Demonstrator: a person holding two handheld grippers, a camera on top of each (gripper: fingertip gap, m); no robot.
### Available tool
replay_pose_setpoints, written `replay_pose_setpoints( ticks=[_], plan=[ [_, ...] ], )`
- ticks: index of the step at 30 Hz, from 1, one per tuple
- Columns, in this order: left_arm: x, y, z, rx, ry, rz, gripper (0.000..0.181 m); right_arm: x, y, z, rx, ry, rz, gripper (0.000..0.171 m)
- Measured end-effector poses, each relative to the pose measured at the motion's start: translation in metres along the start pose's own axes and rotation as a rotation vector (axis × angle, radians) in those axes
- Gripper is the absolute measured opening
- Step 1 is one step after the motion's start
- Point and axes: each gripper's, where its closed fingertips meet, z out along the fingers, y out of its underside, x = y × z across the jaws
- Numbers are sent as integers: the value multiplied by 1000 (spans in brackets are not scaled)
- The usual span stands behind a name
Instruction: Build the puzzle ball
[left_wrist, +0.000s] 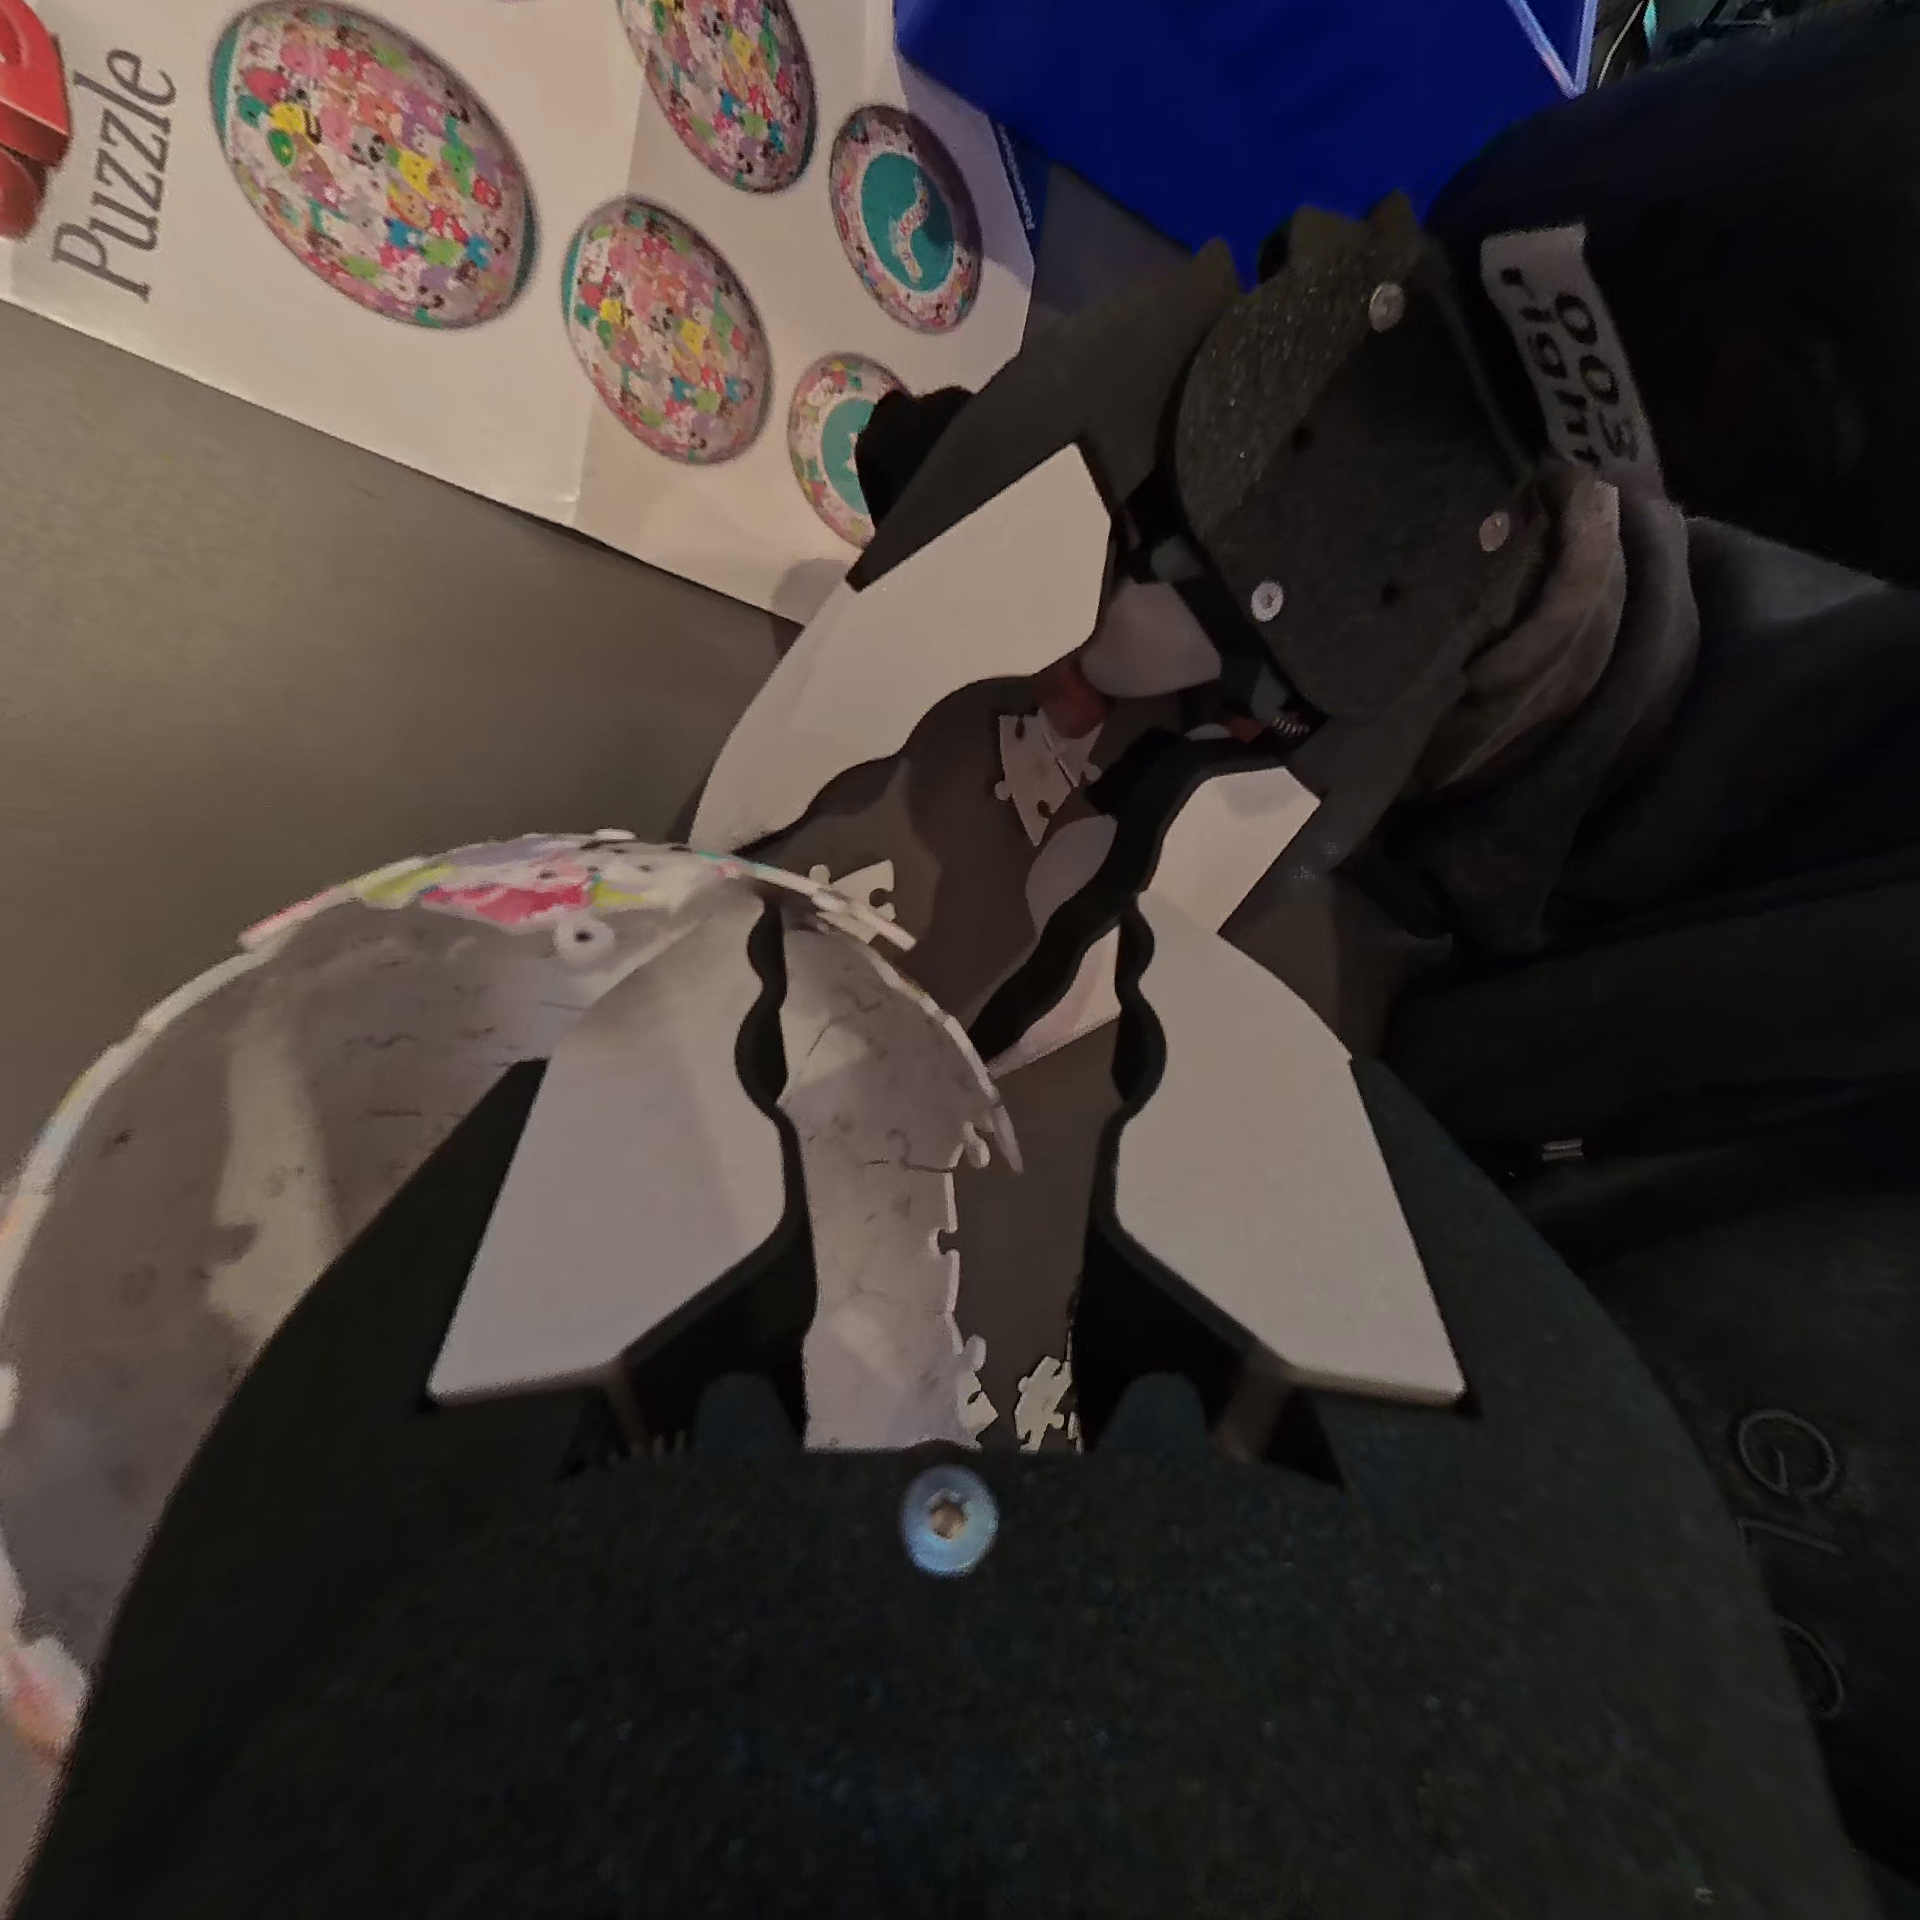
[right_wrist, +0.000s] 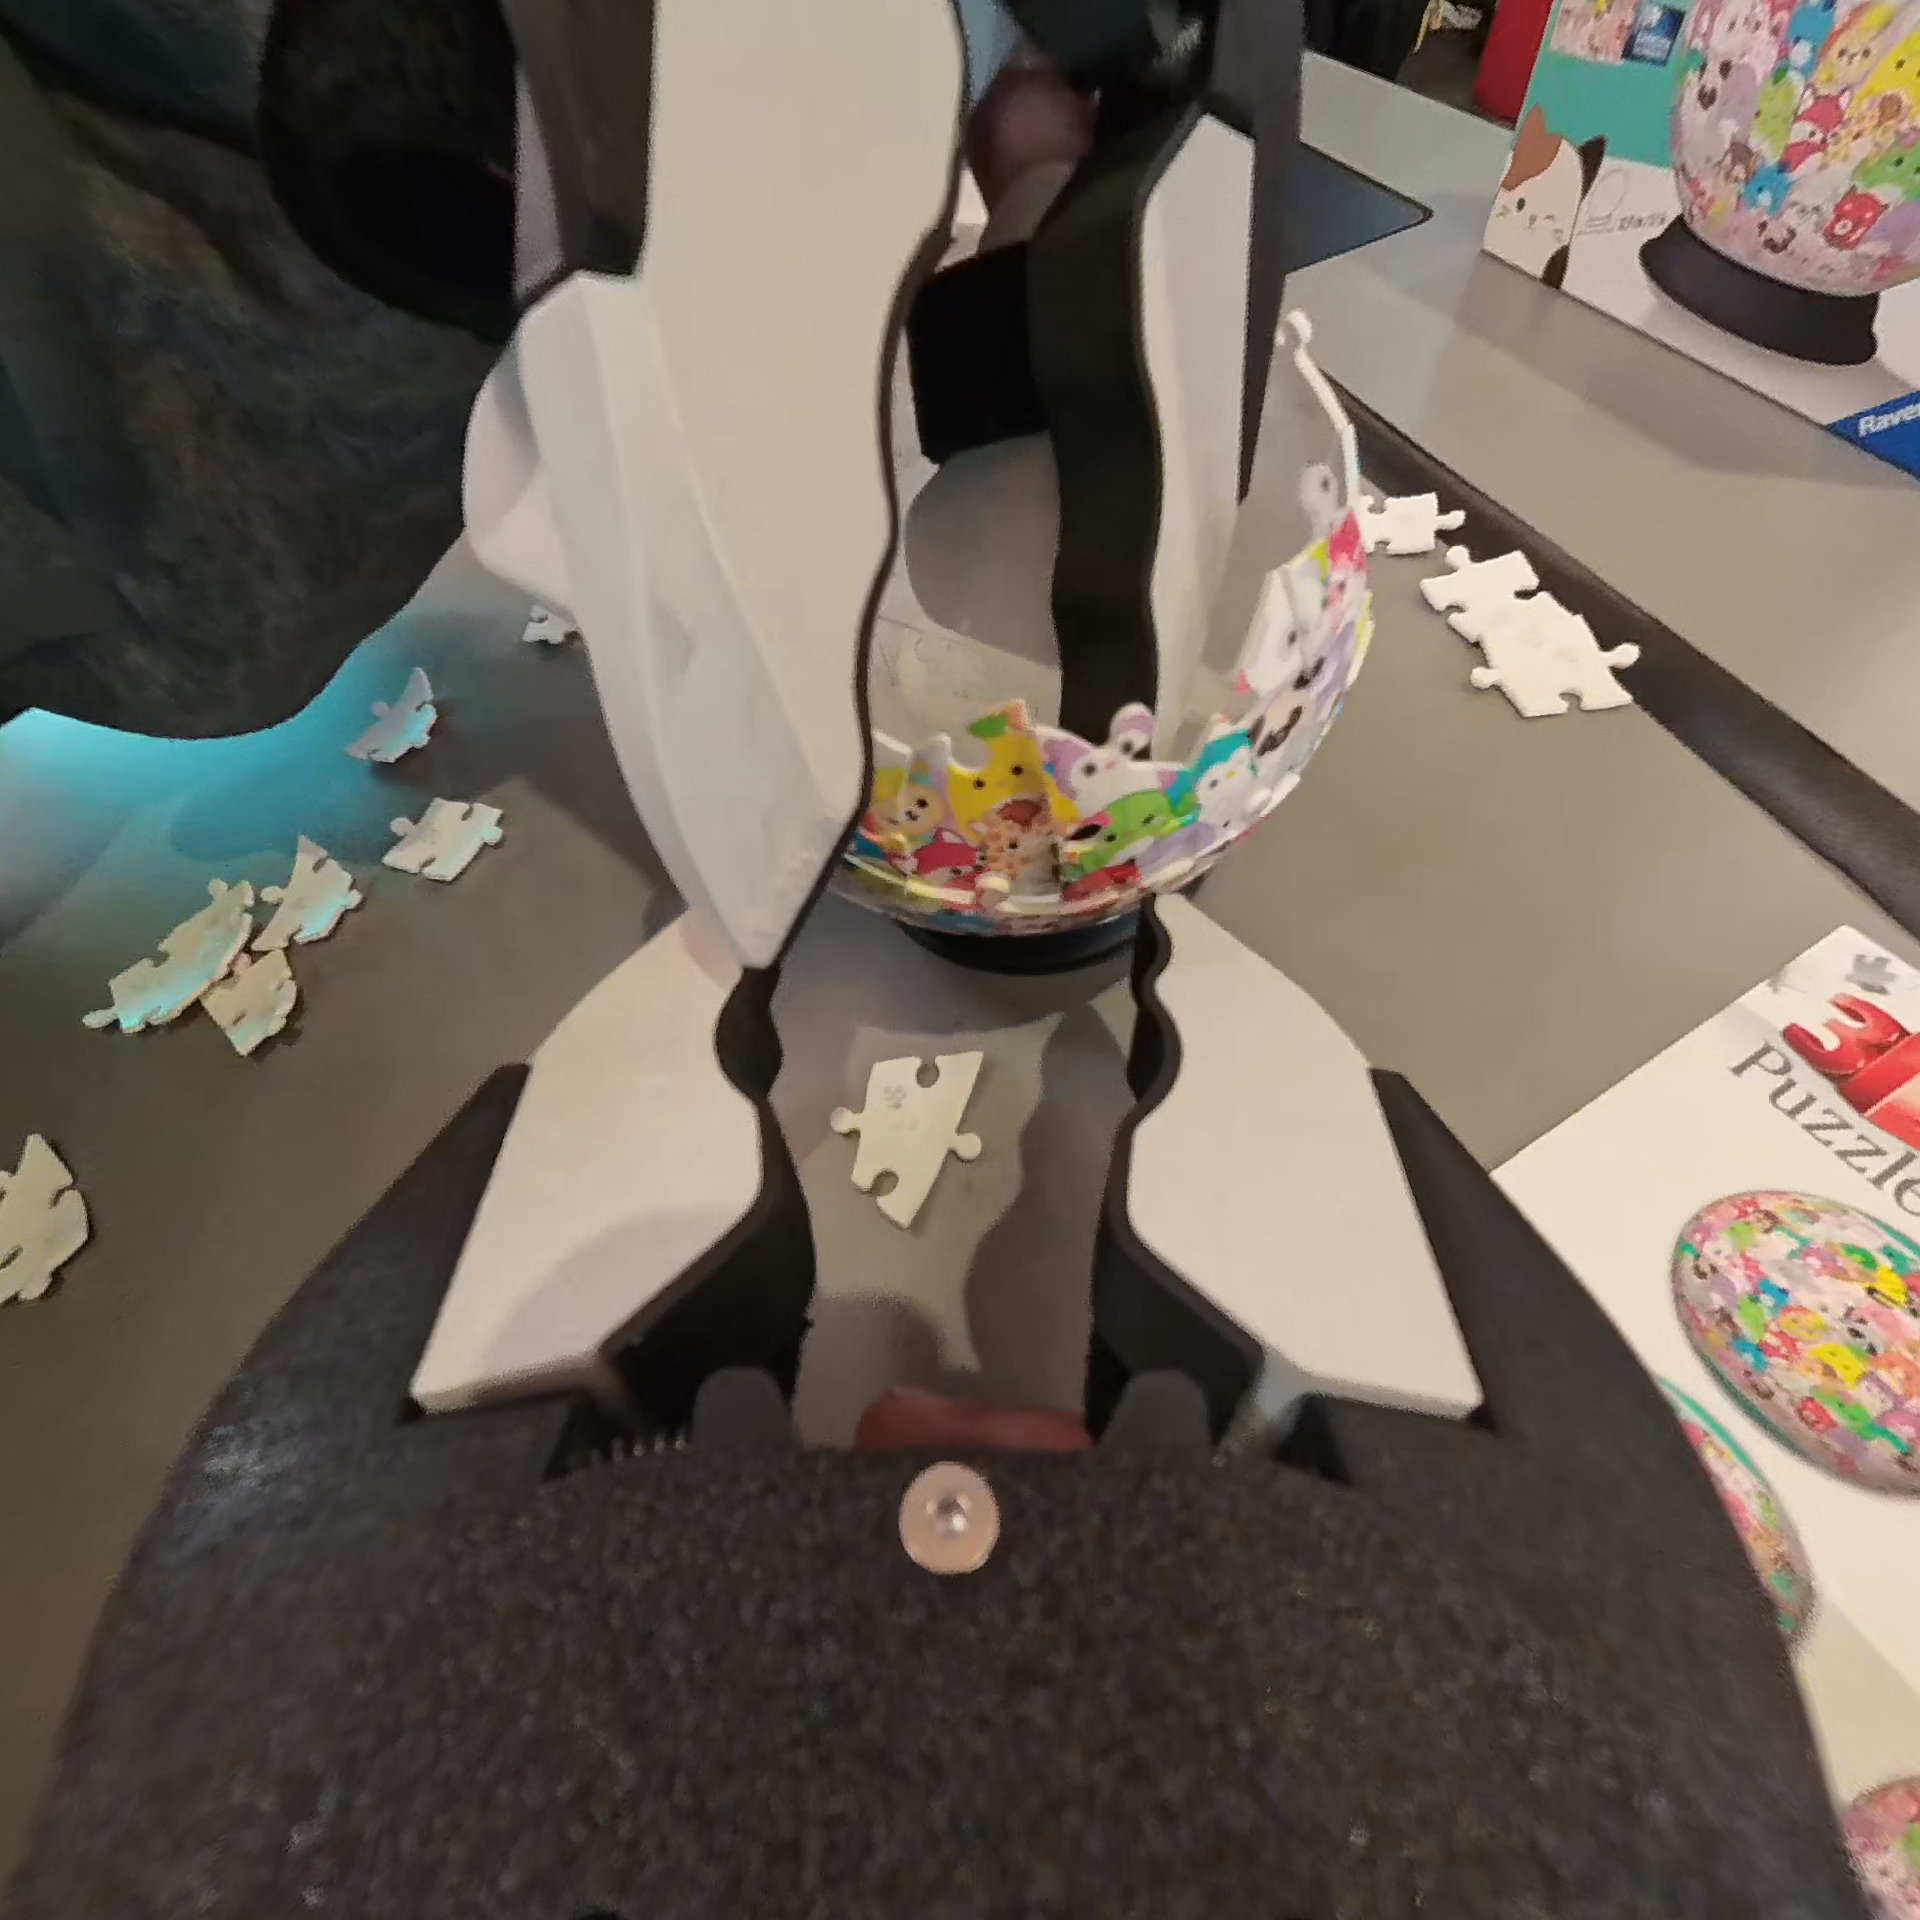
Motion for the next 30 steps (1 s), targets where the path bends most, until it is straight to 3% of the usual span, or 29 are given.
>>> replay_pose_setpoints(
  ticks=[13,20,25,30],
  plan=[
    [1,1,-1,6,18,-24,61,2,2,2,-15,23,-29,66],
    [9,6,-25,71,-69,-3,62,4,-2,-11,-4,63,-33,65],
    [20,20,-73,259,-230,54,59,6,-12,-35,-41,155,-170,59],
    [20,63,-146,609,-557,148,48,11,-47,-58,47,246,36,58]
  ],
)
